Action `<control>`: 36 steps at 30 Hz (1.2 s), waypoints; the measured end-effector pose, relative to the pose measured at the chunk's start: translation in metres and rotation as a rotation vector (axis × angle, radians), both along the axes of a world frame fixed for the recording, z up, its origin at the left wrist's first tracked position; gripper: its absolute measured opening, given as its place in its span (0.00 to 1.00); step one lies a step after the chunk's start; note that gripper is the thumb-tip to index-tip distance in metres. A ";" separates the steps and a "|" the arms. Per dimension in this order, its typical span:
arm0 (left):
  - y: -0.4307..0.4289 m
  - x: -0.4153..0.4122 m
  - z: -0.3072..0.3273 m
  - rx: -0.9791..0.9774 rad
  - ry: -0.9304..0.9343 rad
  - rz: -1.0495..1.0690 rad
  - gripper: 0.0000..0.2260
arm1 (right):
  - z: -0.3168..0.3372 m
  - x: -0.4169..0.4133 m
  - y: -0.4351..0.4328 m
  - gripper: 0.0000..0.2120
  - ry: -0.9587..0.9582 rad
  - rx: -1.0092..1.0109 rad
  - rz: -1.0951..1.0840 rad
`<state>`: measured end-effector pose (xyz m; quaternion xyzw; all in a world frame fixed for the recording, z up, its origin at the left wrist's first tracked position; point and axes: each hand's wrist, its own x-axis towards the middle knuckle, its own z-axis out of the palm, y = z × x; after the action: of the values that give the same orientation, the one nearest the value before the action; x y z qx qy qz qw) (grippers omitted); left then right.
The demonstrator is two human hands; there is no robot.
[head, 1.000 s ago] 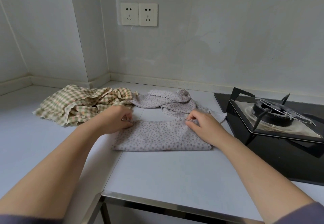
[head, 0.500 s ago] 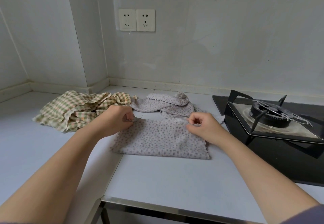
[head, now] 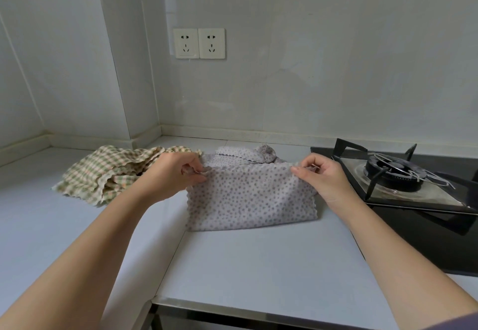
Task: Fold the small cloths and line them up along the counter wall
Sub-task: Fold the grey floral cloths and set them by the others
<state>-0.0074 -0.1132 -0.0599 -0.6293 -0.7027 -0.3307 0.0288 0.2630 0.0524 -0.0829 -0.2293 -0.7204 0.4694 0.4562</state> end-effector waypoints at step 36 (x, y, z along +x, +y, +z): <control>0.006 -0.014 -0.036 -0.204 0.042 0.032 0.06 | -0.005 -0.009 -0.013 0.09 -0.857 0.331 0.213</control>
<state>-0.0210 -0.1070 -0.0957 -0.6243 -0.7421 -0.2437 -0.0152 0.2544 0.0390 -0.0876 -0.2511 -0.9285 0.2555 0.0975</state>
